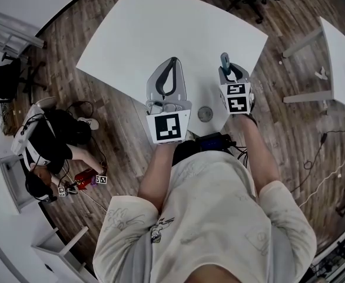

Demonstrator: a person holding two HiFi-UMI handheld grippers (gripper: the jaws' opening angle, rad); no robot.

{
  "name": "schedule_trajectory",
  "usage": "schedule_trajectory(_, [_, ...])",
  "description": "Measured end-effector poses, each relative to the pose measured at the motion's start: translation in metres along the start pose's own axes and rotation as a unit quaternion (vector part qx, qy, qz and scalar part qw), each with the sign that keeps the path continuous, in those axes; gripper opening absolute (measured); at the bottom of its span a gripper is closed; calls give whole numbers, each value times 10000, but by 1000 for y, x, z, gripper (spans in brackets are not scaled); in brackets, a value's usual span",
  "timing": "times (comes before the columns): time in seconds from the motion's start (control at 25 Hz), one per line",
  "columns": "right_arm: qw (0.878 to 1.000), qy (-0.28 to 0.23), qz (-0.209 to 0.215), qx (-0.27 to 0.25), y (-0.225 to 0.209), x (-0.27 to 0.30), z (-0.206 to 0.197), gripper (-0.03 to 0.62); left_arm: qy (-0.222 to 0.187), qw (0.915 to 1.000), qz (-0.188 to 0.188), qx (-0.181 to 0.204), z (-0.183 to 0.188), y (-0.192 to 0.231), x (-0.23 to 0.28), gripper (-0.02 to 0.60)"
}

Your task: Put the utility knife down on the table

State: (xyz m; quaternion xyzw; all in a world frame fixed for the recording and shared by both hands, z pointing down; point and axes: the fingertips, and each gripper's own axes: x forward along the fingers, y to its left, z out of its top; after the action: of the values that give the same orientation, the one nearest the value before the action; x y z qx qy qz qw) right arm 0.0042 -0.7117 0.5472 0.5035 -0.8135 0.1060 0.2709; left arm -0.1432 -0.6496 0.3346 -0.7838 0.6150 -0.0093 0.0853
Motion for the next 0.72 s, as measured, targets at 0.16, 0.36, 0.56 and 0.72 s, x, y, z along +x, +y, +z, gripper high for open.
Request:
schedule_trajectory(0.16, [9994,335,104,73,4,14,-16,135,27,10000,12,1,0,1,1,17])
schedule_trajectory(0.36, [9974,684,176,102,7,29,-37,135,47,10000,21,-24,-5,1,0,18])
schedule_trajectory(0.56, [9962,838,227,120,11,35,-46,135,71,10000,20,-25,-6,0,-1,18])
schedule_trajectory(0.72, [9953,931,248,118,14,38,-51,135,75,10000,16,-27,-5,1,-2,18])
